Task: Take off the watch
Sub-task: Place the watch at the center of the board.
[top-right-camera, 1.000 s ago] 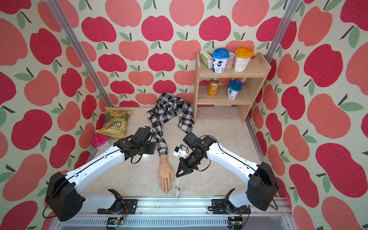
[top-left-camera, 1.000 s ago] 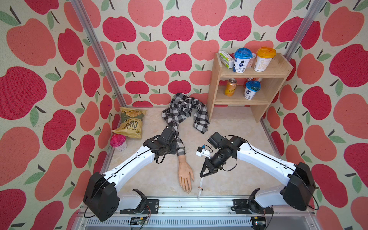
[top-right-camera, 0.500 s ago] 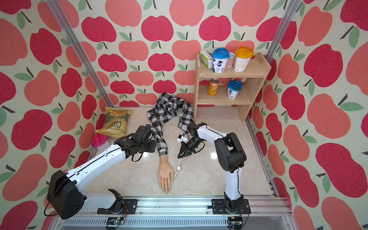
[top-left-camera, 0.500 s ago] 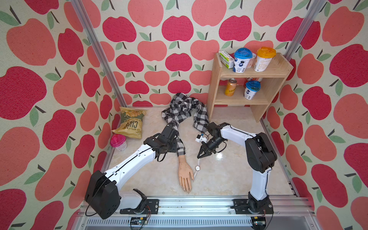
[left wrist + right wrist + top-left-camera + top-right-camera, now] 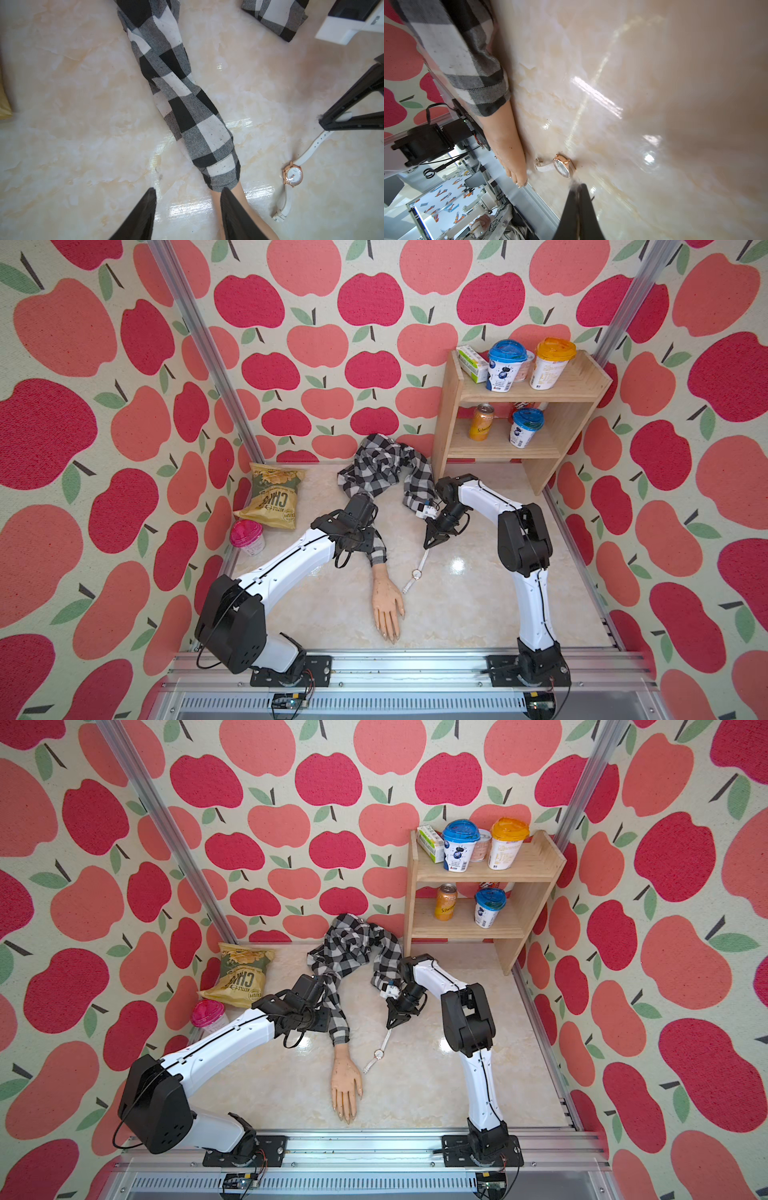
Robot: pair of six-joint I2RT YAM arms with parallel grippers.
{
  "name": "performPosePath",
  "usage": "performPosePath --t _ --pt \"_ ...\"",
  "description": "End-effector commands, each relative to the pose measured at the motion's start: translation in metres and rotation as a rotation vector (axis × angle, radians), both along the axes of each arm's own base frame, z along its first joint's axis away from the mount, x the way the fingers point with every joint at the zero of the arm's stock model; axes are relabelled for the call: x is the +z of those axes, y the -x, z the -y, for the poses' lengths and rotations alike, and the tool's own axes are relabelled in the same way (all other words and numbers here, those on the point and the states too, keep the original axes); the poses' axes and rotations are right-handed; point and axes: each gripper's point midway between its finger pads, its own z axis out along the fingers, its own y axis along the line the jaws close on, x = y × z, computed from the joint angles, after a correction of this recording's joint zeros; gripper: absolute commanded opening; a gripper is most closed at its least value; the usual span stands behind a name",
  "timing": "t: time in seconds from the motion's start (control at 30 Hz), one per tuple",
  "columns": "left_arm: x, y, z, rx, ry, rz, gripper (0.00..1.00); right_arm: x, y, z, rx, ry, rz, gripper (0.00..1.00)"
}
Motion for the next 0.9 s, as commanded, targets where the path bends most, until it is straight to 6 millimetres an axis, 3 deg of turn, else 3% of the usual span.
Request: performPosePath --t 0.0,0.23,0.33,0.4,0.67,0.87 --pt "0.01 -0.005 0.005 -0.032 0.016 0.008 0.54 -0.022 -0.007 0.027 0.057 0.176 0.005 0.0" --pt "0.003 -0.002 0.007 -0.035 0.032 -0.025 0.54 -0.039 -0.032 0.042 0.057 0.281 0.068 0.01" --pt "0.003 0.0 0.007 -0.033 0.042 -0.028 0.54 -0.035 -0.043 0.043 0.033 0.287 0.106 0.23" --pt "0.004 0.001 0.006 -0.032 0.042 -0.027 0.54 -0.026 -0.051 0.043 0.017 0.285 0.14 0.32" --pt "0.014 0.008 0.001 -0.03 0.052 -0.006 0.58 0.045 -0.083 0.046 -0.066 0.288 0.325 0.38" --pt "0.032 0.013 -0.015 -0.001 0.075 0.044 0.65 0.111 -0.091 0.053 -0.206 0.29 0.525 0.38"
